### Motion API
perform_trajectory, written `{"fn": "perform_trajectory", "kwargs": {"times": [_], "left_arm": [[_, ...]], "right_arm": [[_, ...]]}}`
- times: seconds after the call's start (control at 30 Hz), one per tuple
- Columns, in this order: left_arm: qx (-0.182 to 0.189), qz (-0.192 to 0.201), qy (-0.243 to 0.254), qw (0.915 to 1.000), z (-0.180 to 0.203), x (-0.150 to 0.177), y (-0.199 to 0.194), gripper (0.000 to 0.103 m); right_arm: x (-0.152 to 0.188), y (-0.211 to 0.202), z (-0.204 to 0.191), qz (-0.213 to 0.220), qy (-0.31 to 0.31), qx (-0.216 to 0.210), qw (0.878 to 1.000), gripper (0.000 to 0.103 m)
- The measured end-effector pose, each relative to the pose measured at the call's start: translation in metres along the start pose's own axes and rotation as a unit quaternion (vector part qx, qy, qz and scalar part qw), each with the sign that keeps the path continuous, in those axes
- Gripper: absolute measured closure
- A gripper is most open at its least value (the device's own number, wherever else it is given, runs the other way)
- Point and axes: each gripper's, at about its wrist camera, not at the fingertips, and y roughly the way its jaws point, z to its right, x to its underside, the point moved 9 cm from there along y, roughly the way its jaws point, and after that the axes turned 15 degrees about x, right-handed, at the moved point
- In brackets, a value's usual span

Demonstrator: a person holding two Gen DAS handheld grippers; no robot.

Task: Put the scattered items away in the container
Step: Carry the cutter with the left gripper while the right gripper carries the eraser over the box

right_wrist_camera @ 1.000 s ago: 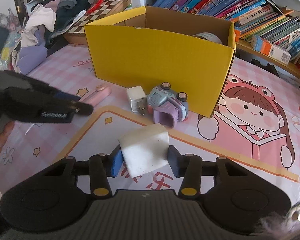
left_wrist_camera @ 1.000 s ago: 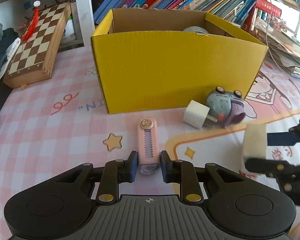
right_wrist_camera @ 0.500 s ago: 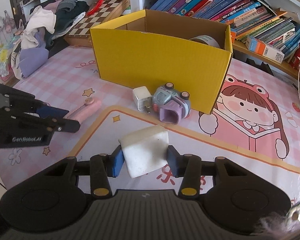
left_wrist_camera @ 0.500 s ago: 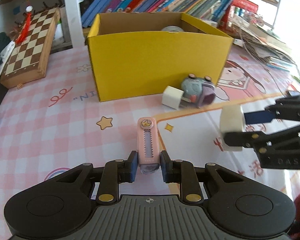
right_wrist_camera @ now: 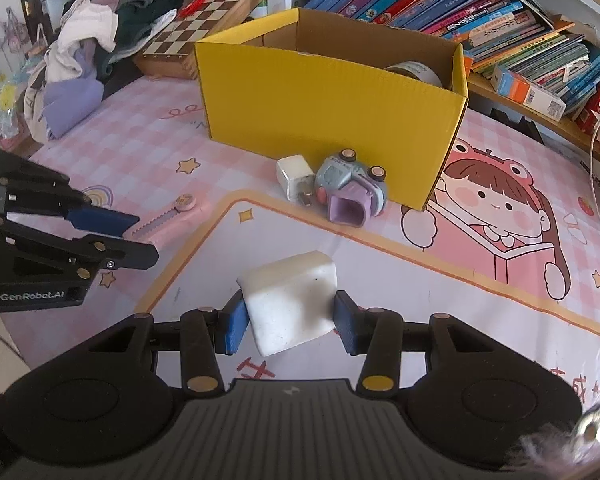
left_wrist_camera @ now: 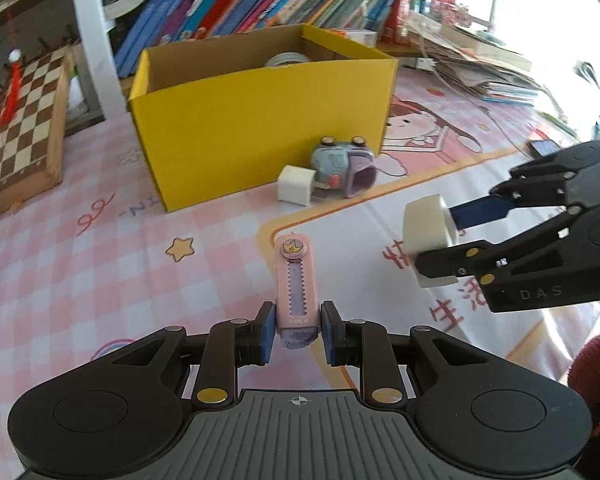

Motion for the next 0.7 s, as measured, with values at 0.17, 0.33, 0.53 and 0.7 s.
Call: {"fn": "perform_trajectory", "kwargs": {"times": [0.17,0.33,0.53,0.7], "left_arm": [[-0.001,0.020,0.023,0.9995,0.002,-0.021,-0.013,0.080],[-0.011,0.055,0.044,0.9975,0.001,-0.050,-0.030,0.080],[-0.025,0.102,0.063,0.9925,-0.004,-0.096,-0.044,0.080],[-0.042,0.126,0.082,0.9878,-0.008,-0.130,-0.046,0.080]], "right_arm": [[-0.006,-0.009,0.001,0.004,-0.020,-0.005,1.000,0.060],[-0.027,-0.023,0.013,0.036,-0.031,0.001,0.999,0.060],[-0.071,-0.038,0.033,0.085,-0.035,0.016,0.996,0.060],[-0.113,-0.045,0.049,0.127,-0.051,0.025,0.990,0.060]]}}
